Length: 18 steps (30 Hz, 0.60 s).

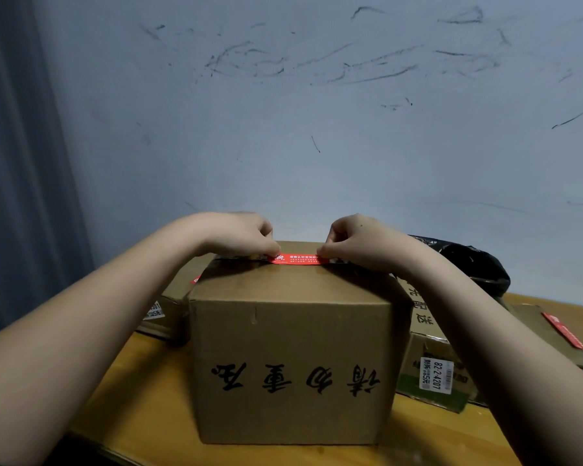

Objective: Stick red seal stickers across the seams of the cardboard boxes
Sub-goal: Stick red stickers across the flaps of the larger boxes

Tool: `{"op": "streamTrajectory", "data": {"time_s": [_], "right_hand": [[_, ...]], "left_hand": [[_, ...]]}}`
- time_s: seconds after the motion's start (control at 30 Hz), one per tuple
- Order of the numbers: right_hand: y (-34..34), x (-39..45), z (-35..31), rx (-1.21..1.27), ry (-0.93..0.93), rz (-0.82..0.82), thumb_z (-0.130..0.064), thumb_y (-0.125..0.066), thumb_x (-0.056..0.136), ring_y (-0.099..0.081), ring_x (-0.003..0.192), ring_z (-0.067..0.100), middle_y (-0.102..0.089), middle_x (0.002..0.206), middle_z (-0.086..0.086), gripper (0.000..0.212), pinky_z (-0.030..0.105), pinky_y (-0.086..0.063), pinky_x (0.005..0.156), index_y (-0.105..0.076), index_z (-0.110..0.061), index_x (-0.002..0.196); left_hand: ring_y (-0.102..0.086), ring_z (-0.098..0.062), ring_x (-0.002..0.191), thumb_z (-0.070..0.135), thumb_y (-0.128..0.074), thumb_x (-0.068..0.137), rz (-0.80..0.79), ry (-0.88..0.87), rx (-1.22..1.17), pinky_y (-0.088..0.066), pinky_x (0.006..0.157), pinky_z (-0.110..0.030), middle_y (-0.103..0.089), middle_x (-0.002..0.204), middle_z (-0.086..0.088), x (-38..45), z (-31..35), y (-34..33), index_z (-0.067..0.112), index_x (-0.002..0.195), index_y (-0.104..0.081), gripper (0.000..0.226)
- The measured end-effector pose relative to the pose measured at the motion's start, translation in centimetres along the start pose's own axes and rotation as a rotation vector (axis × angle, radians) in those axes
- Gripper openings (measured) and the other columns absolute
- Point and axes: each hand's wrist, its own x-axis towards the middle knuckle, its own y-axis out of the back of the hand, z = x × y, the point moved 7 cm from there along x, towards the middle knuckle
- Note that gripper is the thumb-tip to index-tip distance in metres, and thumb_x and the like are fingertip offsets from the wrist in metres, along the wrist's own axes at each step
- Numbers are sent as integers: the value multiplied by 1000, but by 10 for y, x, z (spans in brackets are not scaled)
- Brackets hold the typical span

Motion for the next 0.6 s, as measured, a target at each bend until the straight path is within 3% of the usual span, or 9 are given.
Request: {"op": "streamTrajectory", "data": {"time_s": [0.17, 0.37, 0.53, 0.6], "right_hand": [[0, -1, 0, -42, -4, 41, -29, -65, 85, -61, 70, 12, -67, 73, -5, 15, 24, -44, 59, -59, -21, 74], [1, 0, 0, -114, 2, 79, -33, -65, 84, -58, 69, 7, -65, 71, -7, 16, 29, -47, 69, -58, -23, 74], [1, 0, -1, -165, 18, 122, -34, -64, 84, -59, 76, 11, -63, 72, -8, 17, 30, -47, 70, -56, -24, 73], [1, -2, -2, -178, 24, 137, -34, -63, 85, -60, 81, 14, -62, 76, -7, 16, 31, -46, 70, -56, -24, 74]], "left_hand": [[-48, -15, 67, 35, -55, 92, -1, 3, 1, -36, 65, -29, -54, 75, 0, 0, 1, -1, 17, 82, -55, 21], [-47, -16, 67, 34, -56, 90, 2, 3, -4, -36, 64, -29, -54, 75, 0, 1, 0, -1, 15, 82, -55, 20], [-48, -14, 67, 36, -57, 90, 17, -5, 16, -36, 64, -29, -55, 75, 1, 2, -1, -1, 16, 82, -55, 21], [-49, -13, 68, 39, -55, 90, 38, -2, 58, -37, 71, -30, -56, 75, 2, 3, -1, 0, 18, 82, -55, 23]]}}
